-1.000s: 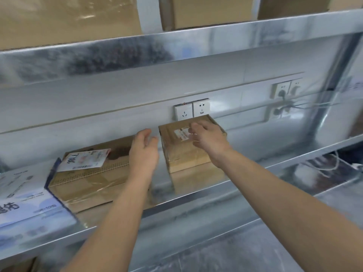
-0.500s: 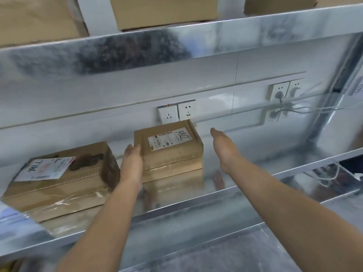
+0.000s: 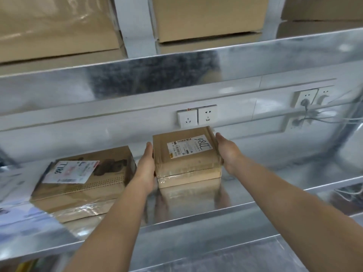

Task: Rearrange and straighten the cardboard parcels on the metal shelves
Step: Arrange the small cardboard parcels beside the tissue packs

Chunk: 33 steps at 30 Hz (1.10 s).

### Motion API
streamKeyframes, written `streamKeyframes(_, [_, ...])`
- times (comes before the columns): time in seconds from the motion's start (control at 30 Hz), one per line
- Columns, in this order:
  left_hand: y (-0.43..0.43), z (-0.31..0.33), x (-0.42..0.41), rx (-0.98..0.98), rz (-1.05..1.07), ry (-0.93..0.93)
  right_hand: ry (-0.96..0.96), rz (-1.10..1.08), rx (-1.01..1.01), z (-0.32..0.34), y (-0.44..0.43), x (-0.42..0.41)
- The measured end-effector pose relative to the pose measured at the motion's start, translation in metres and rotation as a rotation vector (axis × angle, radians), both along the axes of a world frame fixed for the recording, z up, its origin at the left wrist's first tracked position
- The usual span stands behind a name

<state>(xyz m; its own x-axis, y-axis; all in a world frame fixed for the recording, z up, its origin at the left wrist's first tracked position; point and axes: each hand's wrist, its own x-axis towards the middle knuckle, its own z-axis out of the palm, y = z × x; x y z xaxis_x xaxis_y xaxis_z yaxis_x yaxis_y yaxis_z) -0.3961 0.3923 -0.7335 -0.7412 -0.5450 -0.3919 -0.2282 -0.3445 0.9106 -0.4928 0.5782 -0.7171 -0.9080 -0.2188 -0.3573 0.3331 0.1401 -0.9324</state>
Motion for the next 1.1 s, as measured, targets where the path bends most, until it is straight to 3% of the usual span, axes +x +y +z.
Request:
streamKeyframes(0.47, [0.014, -0.015, -0.005, 0.049, 0.049, 0.018, -0.012, 0.146, 0.112, -0.020, 0.010, -0.038])
streamKeyframes(0.67, [0.022, -0.014, -0.003, -0.020, 0.056, 0.001, -0.159, 0.192, -0.085, -0.028, 0.017, -0.042])
streamKeyframes(0.83, [0.025, -0.012, 0.000, 0.039, 0.030, 0.029, -0.208, 0.179, -0.197, -0.030, 0.019, -0.041])
streamKeyframes(1.1, [0.028, 0.006, 0.002, 0.072, -0.010, 0.073, -0.219, 0.171, -0.214, -0.021, 0.024, -0.041])
